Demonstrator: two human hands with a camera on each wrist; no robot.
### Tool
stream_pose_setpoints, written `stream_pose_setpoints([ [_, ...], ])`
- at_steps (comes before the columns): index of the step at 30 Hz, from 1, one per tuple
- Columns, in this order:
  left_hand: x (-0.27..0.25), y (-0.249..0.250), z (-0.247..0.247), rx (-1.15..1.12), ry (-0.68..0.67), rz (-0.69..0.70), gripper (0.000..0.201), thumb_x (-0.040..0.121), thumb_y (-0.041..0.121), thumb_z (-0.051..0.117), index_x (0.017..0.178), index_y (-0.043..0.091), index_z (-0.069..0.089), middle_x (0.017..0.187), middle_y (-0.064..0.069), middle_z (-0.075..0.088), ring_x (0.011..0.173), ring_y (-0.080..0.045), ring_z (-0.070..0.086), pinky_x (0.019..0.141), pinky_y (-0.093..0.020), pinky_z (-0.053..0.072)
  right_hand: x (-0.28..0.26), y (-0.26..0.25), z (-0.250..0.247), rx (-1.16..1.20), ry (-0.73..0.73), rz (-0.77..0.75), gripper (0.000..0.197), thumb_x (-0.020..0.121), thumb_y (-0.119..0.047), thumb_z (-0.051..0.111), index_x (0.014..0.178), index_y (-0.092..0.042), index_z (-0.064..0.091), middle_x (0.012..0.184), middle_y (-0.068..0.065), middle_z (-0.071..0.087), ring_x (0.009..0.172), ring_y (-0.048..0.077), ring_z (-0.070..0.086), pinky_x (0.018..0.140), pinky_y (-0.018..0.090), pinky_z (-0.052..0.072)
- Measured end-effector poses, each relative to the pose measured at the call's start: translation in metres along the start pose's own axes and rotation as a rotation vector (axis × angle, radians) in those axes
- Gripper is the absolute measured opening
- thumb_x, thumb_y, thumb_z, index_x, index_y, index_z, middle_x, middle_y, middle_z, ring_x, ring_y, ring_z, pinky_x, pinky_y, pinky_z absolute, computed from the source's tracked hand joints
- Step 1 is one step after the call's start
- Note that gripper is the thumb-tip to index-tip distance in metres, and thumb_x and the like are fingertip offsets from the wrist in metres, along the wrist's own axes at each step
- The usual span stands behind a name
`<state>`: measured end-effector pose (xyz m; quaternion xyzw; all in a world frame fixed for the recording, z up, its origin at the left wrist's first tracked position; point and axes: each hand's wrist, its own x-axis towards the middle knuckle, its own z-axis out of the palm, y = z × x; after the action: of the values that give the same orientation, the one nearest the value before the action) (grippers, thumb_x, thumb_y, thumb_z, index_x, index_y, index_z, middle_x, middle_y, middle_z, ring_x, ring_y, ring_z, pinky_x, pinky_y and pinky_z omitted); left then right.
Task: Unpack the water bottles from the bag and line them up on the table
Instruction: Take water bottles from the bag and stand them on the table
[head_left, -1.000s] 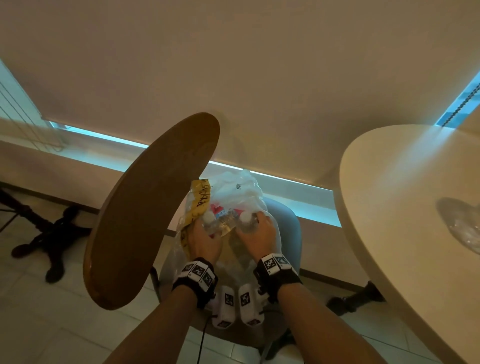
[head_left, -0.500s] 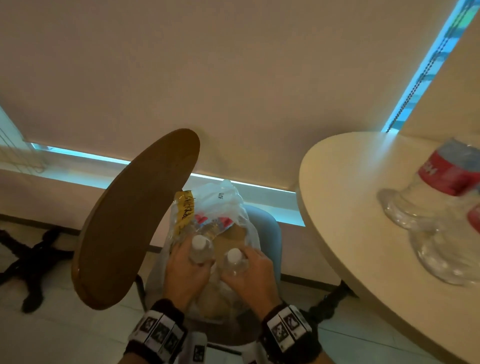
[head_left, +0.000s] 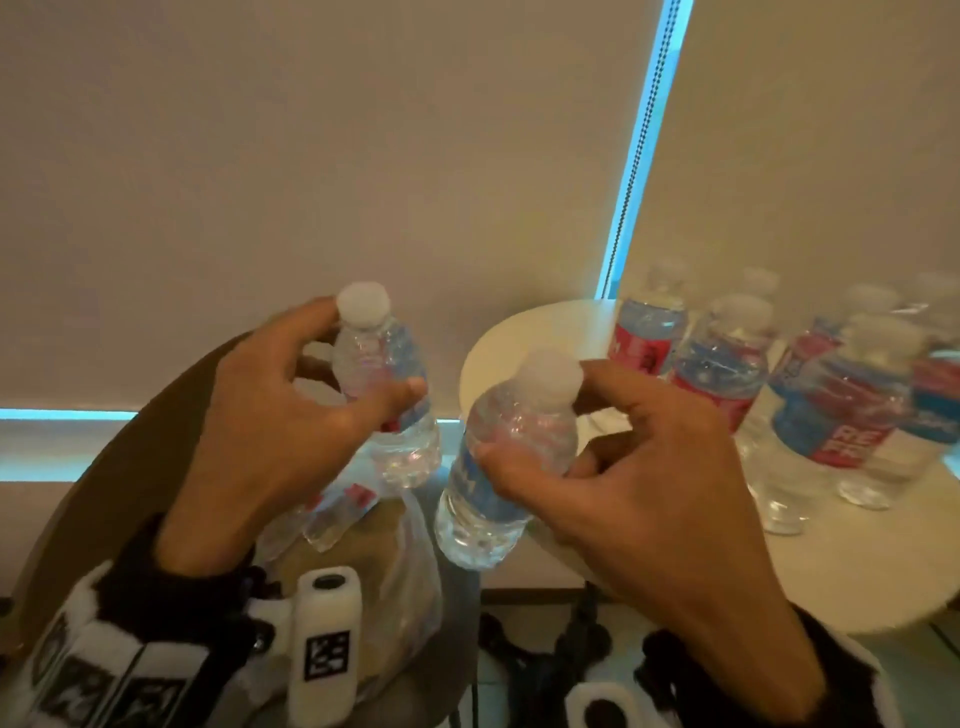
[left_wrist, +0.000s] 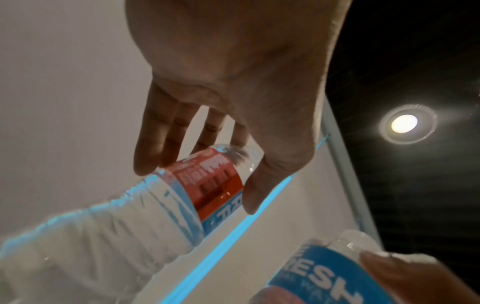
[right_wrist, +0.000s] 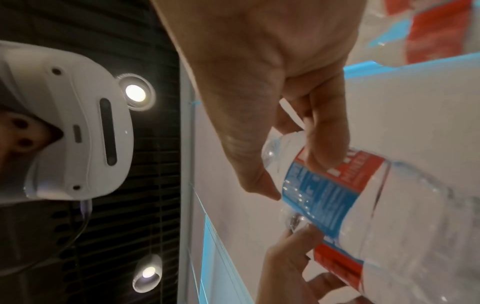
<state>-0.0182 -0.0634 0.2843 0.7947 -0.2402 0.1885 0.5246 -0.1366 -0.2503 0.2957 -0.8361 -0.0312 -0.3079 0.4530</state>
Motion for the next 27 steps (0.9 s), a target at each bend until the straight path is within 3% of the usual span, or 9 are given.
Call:
stream_pose_setpoints([
  [2,0.017,0.020,0.008,-0.044,-0.053,0.050,0.060,0.068,0.039,0.088,0.124,0.033,0.066,0.107,0.008,0.070,0.087,-0.019,0.072,0.073,-0.044,0.063,0.008,-0.005,-0.019,-0.022,0.053,-0.025,0.042,0.063,-0.052,0.077,0.101,-0.036,0.069,0.088,-0.015,0.072,0.057,0.007,0.067,0.046,0.022,0.056],
  [5,0.041,0.038,0.031,-0.063,-0.139,0.099,0.059,0.067,0.036,0.087,0.123,0.034,0.067,0.102,0.011,0.069,0.080,-0.015,0.070,0.072,-0.037,0.062,0.016,0.000,-0.036,-0.094,0.147,-0.028,0.034,0.067,-0.048,0.078,0.096,-0.034,0.069,0.082,-0.017,0.070,0.060,0.006,0.067,0.051,0.024,0.057],
  [9,0.065,0.040,0.070,-0.077,-0.276,0.148,0.060,0.062,0.042,0.085,0.119,0.033,0.069,0.104,0.007,0.072,0.079,-0.017,0.072,0.072,-0.032,0.062,0.025,0.014,-0.041,-0.200,0.201,-0.006,0.024,0.069,-0.043,0.078,0.088,-0.035,0.065,0.078,-0.025,0.065,0.082,-0.003,0.064,0.059,0.009,0.052],
  [11,0.070,0.041,0.088,-0.096,-0.330,0.140,0.055,0.063,0.037,0.085,0.116,0.030,0.071,0.098,0.011,0.071,0.072,-0.013,0.069,0.063,-0.026,0.058,0.027,0.020,-0.042,-0.209,0.215,0.015,0.021,0.071,-0.038,0.080,0.084,-0.028,0.067,0.074,-0.022,0.066,0.082,-0.006,0.063,0.061,0.007,0.050],
  [14,0.075,0.039,0.108,-0.142,-0.394,0.110,0.048,0.069,0.025,0.081,0.116,0.027,0.071,0.092,0.014,0.068,0.068,-0.008,0.065,0.057,-0.018,0.051,0.030,0.025,-0.042,-0.234,0.222,0.049,0.021,0.071,-0.034,0.082,0.080,-0.031,0.063,0.064,-0.028,0.057,0.073,-0.018,0.060,0.058,0.001,0.045],
  [17,0.077,0.036,0.121,-0.149,-0.430,0.097,0.043,0.076,0.020,0.079,0.118,0.026,0.070,0.096,0.011,0.068,0.072,-0.009,0.065,0.055,-0.016,0.052,0.035,0.034,-0.037,-0.279,0.228,0.091,0.021,0.072,-0.037,0.081,0.083,-0.021,0.072,0.069,-0.016,0.067,0.068,-0.002,0.065,0.061,0.014,0.053],
  [20,0.081,0.034,0.126,-0.151,-0.433,0.103,0.041,0.081,0.014,0.077,0.120,0.024,0.070,0.097,0.014,0.069,0.080,-0.010,0.066,0.054,-0.012,0.052,0.039,0.038,-0.031,-0.300,0.232,0.110,0.022,0.074,-0.037,0.078,0.087,-0.021,0.072,0.074,-0.009,0.071,0.065,0.003,0.065,0.062,0.023,0.057],
  [23,0.085,0.033,0.128,-0.147,-0.460,0.095,0.044,0.082,0.012,0.075,0.123,0.025,0.068,0.103,0.015,0.069,0.091,-0.011,0.068,0.059,-0.015,0.054,0.040,0.039,-0.026,-0.325,0.231,0.121,0.021,0.078,-0.039,0.075,0.087,-0.021,0.069,0.075,-0.008,0.069,0.065,0.004,0.064,0.060,0.019,0.054],
  [27,0.087,0.033,0.129,-0.137,-0.496,0.069,0.048,0.083,0.015,0.076,0.129,0.027,0.064,0.105,0.021,0.066,0.098,-0.009,0.066,0.065,-0.015,0.053,0.037,0.046,-0.021,-0.420,0.206,0.123,0.034,0.082,-0.049,0.067,0.105,-0.024,0.065,0.092,-0.006,0.067,0.082,0.007,0.062,0.070,0.015,0.051],
])
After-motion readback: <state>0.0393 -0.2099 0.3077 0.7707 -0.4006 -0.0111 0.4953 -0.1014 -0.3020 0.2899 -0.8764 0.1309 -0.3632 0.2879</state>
